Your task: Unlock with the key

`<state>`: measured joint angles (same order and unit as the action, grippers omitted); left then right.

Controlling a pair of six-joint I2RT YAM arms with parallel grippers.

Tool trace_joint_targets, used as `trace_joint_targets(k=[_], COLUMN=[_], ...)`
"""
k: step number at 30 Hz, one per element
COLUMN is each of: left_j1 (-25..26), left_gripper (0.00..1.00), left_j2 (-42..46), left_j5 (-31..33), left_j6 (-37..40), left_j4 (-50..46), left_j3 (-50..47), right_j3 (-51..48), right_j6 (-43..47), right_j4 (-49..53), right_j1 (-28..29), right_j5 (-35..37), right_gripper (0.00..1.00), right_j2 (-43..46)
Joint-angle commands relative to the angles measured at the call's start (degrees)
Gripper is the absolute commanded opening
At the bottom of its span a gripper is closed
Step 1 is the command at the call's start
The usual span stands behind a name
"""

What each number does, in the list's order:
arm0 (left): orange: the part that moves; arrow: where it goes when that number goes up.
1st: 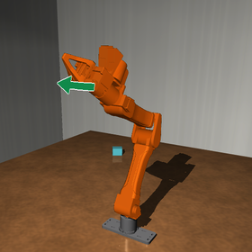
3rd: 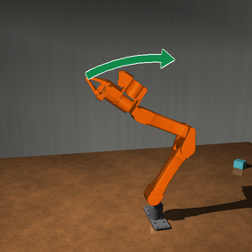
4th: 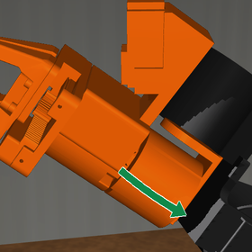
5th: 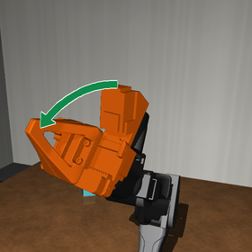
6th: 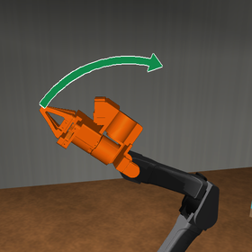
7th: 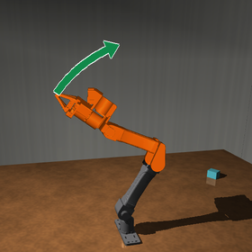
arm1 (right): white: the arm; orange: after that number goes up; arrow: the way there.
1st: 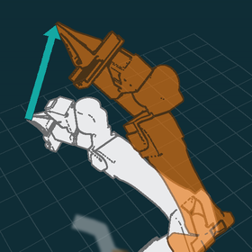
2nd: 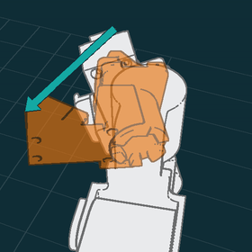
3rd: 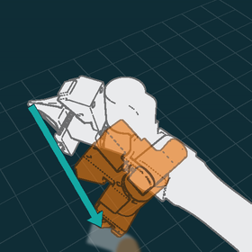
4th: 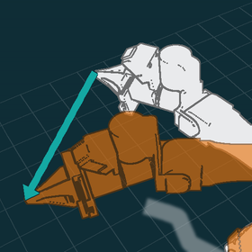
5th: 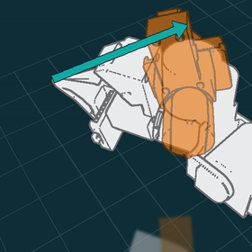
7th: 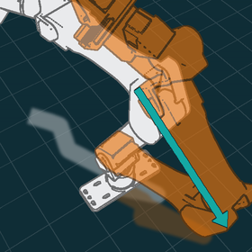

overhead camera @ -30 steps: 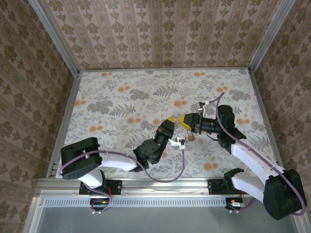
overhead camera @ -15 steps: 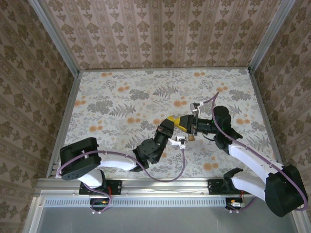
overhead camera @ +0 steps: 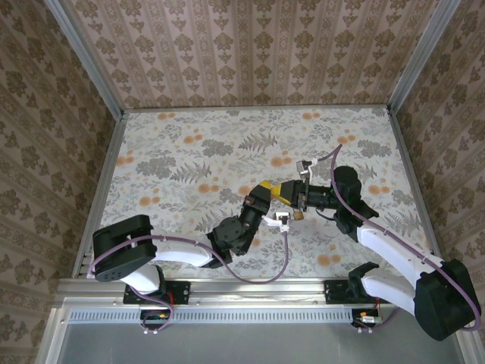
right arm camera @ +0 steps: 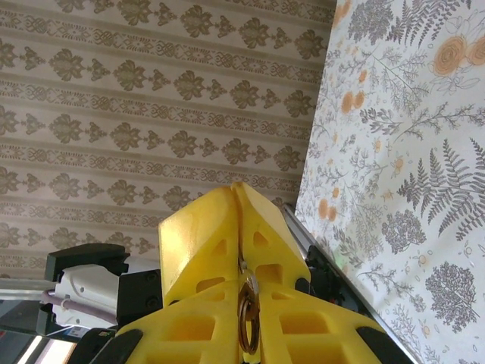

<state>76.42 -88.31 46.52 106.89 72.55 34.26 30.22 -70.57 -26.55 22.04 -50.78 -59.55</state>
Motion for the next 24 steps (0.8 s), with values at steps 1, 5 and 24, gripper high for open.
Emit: trace_joint_targets(k=[1, 5, 24], left_j1=[0.1, 0.3, 0.5], left_gripper=[0.0, 0.0, 0.0], left_j2=[1.1, 1.0, 0.7], left_j5=[1.6, 1.8, 1.4], left_j6=[-2.1, -2.5, -3.5], left_j4=[1.2, 1.2, 1.2], left_j3=[1.4, 1.2, 1.2], right_j3=[0.9, 1.1, 2.0], right_j6=[0.1, 0.4, -0.7], right_j4=[-1.3, -0.6, -2.6], right_j1=[0.0, -0.1, -0.7], right_j5=[2.0, 2.9, 3.0], right_gripper=[0.14, 0.14, 0.16], right_j2=[2.1, 2.5, 1.6])
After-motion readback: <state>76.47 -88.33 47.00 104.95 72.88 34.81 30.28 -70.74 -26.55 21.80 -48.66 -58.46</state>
